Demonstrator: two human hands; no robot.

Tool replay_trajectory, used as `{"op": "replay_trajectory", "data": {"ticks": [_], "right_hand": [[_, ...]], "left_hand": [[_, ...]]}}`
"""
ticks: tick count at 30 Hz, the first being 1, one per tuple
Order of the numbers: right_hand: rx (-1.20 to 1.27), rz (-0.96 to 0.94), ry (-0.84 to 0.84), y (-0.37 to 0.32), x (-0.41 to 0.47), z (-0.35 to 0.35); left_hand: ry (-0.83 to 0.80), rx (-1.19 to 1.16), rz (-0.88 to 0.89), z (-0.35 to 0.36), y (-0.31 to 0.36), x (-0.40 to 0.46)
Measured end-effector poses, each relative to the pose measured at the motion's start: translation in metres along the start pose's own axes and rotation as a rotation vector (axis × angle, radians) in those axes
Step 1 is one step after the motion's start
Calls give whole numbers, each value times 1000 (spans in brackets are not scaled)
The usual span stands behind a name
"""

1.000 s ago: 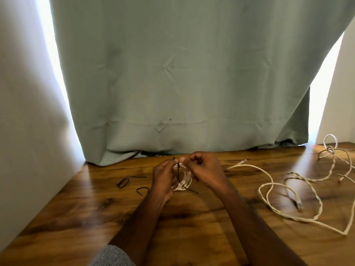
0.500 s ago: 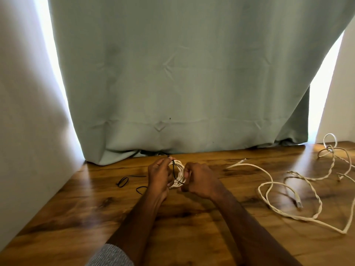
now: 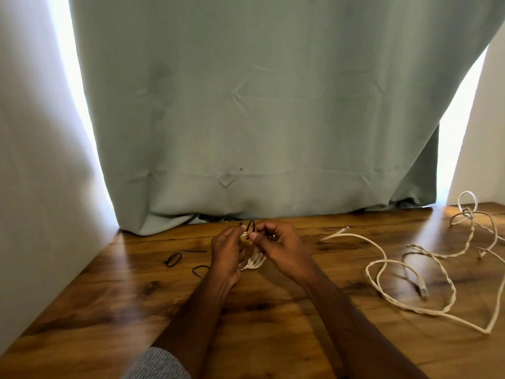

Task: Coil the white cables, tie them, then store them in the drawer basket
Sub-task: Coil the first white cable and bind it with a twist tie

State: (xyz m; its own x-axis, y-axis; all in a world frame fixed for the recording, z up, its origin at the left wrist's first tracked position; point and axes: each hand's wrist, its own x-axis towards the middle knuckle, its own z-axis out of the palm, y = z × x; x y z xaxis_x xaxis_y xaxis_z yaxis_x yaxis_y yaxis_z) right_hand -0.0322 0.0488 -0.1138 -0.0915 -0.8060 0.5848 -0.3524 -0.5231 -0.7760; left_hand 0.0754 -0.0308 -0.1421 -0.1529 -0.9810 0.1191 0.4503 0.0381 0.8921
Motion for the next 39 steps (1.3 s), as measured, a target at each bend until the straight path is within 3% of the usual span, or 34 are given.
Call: {"op": "replay_trajectory", "data": {"ticks": [4,12,18,28,31,34,39], "right_hand": [[-38,31,-26,12,-1,-2],[-301,-97,-109,32,-2,-5],[-636,-275,123,40,2,-4],[-358,-190,282,43,3,-1],[-330,-84,343,45,1,4],[-162,102,271,45,1,8],[-30,187,286,51,7,12]], "left_hand": [[-1,-6,-5,1,1,-2],[-26,10,-6,4,3,-5],[-68,-11,-21,8,2,-8],[-110,-50,-55,11,-2,-10],[-126,-56,-60,10,-2,-8],[-171,-33,-59,13,-4,-10],[-223,-1,-55,19,-7,-15]]}}
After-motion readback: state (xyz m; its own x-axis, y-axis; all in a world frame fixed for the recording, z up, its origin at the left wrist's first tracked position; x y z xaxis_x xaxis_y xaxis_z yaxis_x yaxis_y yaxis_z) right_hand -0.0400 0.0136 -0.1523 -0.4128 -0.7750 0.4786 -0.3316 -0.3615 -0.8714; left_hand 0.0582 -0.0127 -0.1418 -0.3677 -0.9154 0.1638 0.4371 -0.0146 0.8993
